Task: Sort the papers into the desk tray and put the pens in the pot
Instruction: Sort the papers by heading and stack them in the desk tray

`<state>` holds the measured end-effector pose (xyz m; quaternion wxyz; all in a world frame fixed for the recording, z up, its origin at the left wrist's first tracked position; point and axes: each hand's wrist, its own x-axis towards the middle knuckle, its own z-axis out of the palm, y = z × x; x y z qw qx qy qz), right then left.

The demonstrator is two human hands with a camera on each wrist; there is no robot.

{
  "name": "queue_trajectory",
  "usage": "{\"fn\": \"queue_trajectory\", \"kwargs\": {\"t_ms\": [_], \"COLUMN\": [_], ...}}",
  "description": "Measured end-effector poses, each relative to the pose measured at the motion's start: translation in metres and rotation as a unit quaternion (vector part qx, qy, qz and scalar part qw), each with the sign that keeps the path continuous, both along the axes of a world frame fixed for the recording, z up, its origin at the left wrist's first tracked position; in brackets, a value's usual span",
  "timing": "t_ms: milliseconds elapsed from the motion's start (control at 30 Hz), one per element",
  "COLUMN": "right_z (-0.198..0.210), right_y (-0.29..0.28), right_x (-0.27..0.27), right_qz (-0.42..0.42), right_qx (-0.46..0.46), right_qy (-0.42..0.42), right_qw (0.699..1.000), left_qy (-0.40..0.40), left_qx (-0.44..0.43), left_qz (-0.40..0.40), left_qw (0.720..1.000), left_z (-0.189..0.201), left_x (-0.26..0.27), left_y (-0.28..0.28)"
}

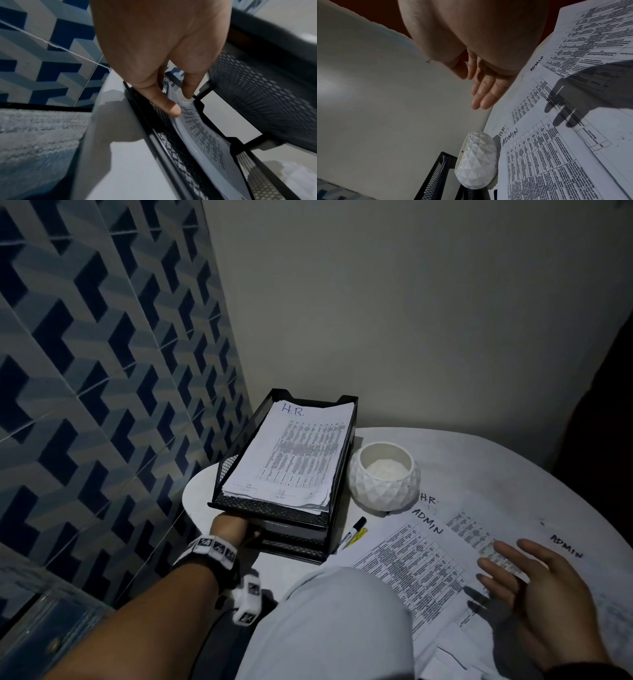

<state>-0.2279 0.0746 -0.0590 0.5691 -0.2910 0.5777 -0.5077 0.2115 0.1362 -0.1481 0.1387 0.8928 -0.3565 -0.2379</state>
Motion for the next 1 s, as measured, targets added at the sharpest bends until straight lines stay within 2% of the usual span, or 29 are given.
{"fn": "queue_trajectory", "kwargs": {"t_ms": [33,67,100,200,267,367,433,500,633,733,800,900,1000], "right_z": [-0.002,-0.005,-0.010,-0.026,-0.035,-0.047,-0.056,-0.068,-0.086,-0.092,-0.092,-0.091,-0.097], "right_y": [-0.001,-0.002,-0.003,-0.006,-0.007,-0.006,-0.005,-0.005,-0.003,0.003,0.007,0.011,0.011], "right_x": [-0.001,-0.003,-0.005,-0.012,-0.018,-0.024,-0.027,-0.030,-0.030,-0.026,-0.022,-0.015,-0.005], "right_qz": [0.003,0.006,0.008,0.015,0.021,0.021,0.026,0.038,0.066,0.094,0.119,0.153,0.189], "right_qx": [0.002,0.004,0.009,0.041,0.054,0.083,0.102,0.122,0.149,0.177,0.193,0.205,0.217], "right_qy": [-0.001,-0.003,-0.004,-0.007,-0.007,0.006,0.020,0.033,0.060,0.069,0.067,0.049,0.050], "right_qw": [1.000,1.000,1.000,0.999,0.998,0.996,0.994,0.991,0.985,0.977,0.972,0.965,0.956], "left_qy": [0.070,0.140,0.177,0.142,0.123,0.135,0.124,0.103,0.101,0.108,0.118,0.121,0.129], "left_qx": [-0.070,-0.134,-0.159,-0.141,-0.112,-0.076,-0.074,-0.097,-0.138,-0.164,-0.155,-0.127,-0.093], "left_qz": [0.068,0.133,0.150,0.041,-0.040,-0.144,-0.165,-0.222,-0.329,-0.381,-0.391,-0.385,-0.340], "left_qw": [0.993,0.972,0.960,0.979,0.985,0.977,0.976,0.965,0.929,0.903,0.900,0.906,0.927], "left_z": [-0.004,-0.004,0.002,0.028,0.062,0.130,0.171,0.208,0.254,0.257,0.238,0.194,0.142], "left_x": [0.002,0.002,0.001,0.003,0.003,-0.013,-0.026,-0.045,-0.103,-0.158,-0.186,-0.214,-0.209], "left_y": [0.006,0.016,0.029,0.067,0.089,0.109,0.105,0.090,0.037,-0.007,-0.034,-0.068,-0.086]}}
